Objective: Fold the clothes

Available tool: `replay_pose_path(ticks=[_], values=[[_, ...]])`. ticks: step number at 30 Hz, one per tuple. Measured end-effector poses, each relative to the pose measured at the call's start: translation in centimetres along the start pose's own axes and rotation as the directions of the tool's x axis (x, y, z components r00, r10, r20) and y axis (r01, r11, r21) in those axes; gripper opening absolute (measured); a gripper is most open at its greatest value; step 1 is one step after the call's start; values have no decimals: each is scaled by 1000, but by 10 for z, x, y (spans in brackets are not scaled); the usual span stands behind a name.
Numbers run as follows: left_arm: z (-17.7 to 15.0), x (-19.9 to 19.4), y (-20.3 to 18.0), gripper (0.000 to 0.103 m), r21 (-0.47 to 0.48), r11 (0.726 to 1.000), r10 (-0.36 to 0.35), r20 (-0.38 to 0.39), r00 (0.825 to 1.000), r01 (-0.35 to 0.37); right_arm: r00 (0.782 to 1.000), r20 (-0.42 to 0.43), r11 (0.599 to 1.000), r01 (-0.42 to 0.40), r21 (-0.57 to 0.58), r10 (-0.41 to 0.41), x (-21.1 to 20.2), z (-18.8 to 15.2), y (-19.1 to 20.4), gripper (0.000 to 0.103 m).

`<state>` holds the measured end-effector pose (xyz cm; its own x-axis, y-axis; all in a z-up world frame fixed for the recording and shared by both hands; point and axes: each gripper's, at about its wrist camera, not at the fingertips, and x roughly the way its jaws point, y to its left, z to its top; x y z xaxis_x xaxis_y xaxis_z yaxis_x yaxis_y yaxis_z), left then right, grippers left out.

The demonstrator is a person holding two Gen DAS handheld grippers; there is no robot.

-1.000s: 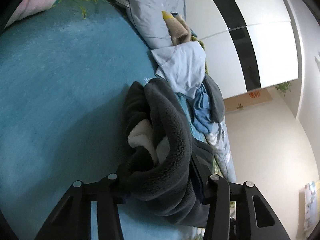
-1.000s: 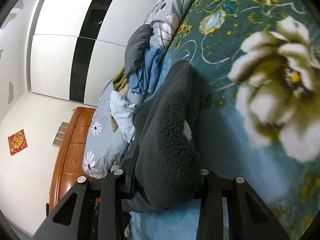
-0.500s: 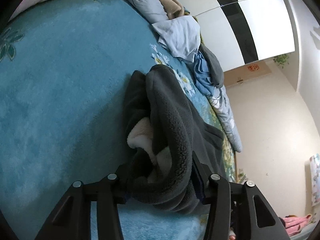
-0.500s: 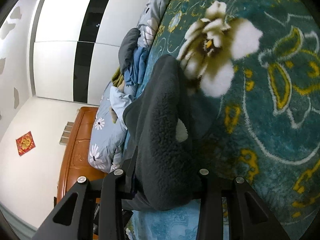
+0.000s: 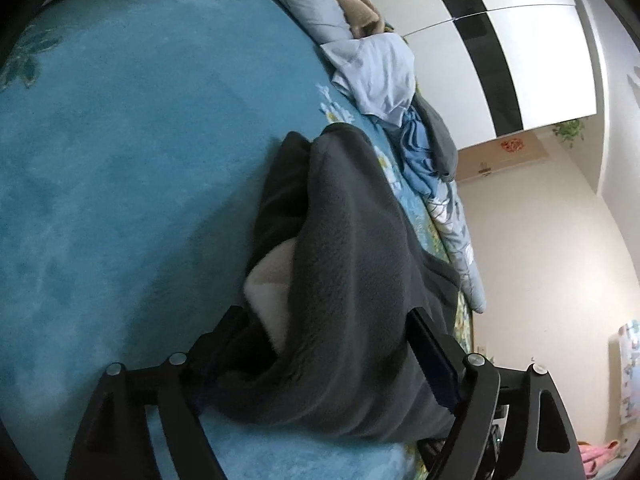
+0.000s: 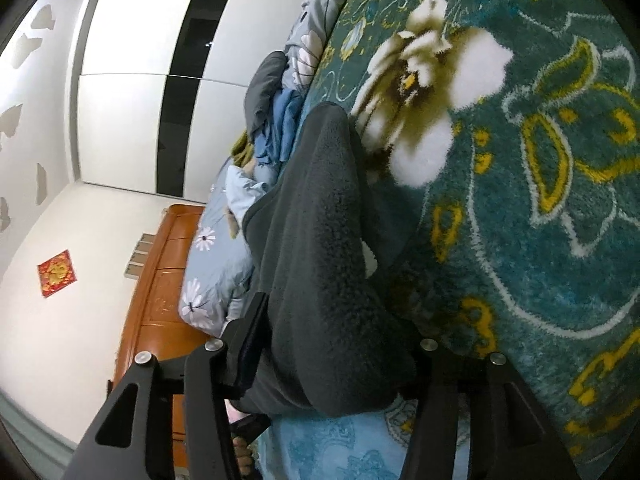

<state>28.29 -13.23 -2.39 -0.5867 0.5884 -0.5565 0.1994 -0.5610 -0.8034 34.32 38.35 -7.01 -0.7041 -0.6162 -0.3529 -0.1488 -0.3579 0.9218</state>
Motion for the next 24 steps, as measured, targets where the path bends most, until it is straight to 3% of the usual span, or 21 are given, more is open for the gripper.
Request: replay_pose_path(ticks=[4, 7, 13, 19, 21, 24], values=[[1, 13, -11, 96, 35, 999, 3, 16, 1000, -3, 1000, -4, 1000, -30, 0, 30, -2, -1, -3, 56], [2, 14, -20, 97, 54, 999, 0, 34, 999, -2, 999, -10, 999, -44, 9, 44, 2, 0, -2, 57], [10, 15, -37, 97, 124, 992, -44, 68, 997, 35, 999, -29, 999, -45, 4, 45, 15, 6, 5, 62], [11, 21, -14, 93, 33, 999, 0, 124, 992, -4, 999, -23, 999, -41, 1, 41, 20, 6, 5, 62], [10, 22, -8, 86, 45, 999, 19, 112, 994, -24, 999, -22, 999, -46, 2, 46, 21, 5, 4, 62], [13, 26, -12, 86, 40, 999, 6, 99, 995, -10, 999, -19, 1000, -31, 3, 31, 24, 5, 6, 62]])
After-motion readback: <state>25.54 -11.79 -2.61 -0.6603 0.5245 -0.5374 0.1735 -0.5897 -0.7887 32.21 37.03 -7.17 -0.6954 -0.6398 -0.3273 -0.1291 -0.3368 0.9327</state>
